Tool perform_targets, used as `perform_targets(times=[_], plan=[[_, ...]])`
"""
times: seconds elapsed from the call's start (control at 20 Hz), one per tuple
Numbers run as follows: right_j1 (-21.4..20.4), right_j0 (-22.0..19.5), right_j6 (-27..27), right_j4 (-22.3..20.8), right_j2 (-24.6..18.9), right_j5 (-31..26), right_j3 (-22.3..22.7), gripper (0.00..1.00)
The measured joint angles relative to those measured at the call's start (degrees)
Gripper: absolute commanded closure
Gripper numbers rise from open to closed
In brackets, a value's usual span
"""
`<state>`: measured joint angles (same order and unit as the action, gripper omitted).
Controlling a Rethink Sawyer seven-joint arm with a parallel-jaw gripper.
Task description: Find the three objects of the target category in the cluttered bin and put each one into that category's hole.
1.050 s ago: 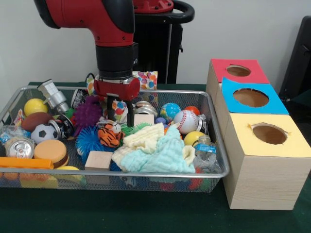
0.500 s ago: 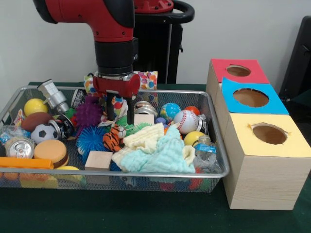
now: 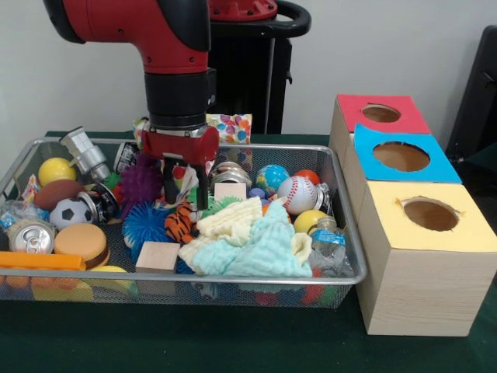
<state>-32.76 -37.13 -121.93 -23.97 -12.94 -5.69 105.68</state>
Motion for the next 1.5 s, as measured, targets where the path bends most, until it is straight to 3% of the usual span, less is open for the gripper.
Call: perform_targets(times=[0.5,1.15,1.2,1.5], plan=[[2.88,0.31,0.00,0.01,-0.01,0.00,-2.84,0.00],[3.41,0.92,0.00,0.00,0.00,0.00,-3.22,0.00],[3.41,1.08,0.00,0.01,0.01,0.00,-3.22,1.00],[3.41,1.34,0.00,0.00,0.01,0.00,-3.23,1.00]])
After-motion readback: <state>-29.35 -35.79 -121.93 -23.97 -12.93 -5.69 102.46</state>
